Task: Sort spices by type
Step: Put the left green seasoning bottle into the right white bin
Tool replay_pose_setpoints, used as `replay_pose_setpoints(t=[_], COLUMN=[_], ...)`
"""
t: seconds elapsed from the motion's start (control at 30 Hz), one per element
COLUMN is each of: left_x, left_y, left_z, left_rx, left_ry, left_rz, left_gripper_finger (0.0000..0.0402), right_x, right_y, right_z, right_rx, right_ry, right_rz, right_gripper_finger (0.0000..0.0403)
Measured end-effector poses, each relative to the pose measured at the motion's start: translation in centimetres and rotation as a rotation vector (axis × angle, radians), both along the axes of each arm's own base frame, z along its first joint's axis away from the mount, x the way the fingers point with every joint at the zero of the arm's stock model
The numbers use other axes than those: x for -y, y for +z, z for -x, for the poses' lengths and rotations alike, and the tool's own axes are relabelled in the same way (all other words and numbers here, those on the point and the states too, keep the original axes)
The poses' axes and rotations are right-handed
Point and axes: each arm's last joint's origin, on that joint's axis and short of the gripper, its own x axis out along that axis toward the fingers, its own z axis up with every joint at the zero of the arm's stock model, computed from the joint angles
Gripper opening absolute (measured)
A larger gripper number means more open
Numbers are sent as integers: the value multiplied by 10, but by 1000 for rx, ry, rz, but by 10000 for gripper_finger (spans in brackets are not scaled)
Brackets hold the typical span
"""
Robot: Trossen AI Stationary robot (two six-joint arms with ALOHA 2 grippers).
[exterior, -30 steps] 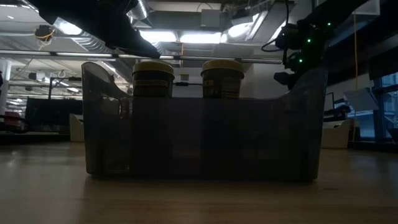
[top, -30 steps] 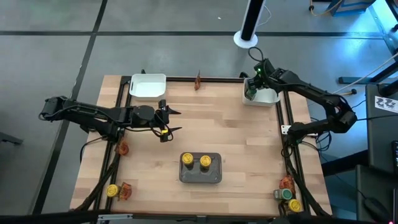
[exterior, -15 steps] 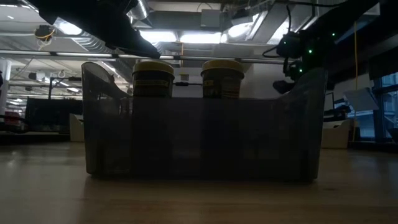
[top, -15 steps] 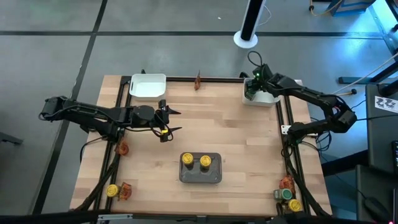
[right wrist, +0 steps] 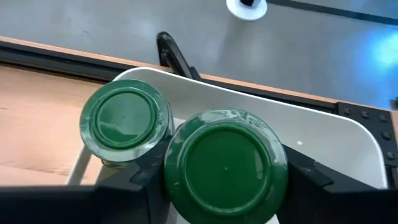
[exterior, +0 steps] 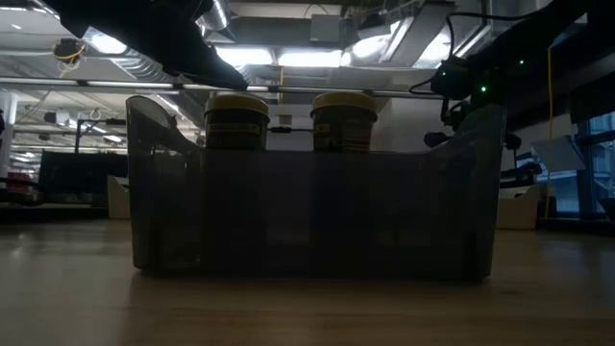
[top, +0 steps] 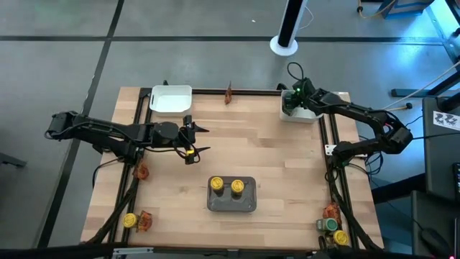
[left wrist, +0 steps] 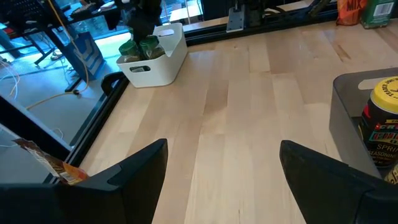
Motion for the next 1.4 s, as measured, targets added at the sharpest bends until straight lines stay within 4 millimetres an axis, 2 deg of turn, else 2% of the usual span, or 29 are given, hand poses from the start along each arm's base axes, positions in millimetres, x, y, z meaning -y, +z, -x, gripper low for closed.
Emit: replay_pose_setpoints(t=[0.67,1.07,1.4], left_x=[0,0,0], left_y=[0,0,0], left_z=[0,0,0], left_rx=[1,1,0], left_ry=[1,1,1], left_rz=[2,2,2], left_gripper_finger=[294,294,294], right_x=[0,-2,-1], right_y=[-1,-11,-11], right_z=[0,2,3], right_rx=[-9,14,-32], right_ry=[3,5,-9], right_rz=[0,16,46], right_gripper_finger=[211,211,212])
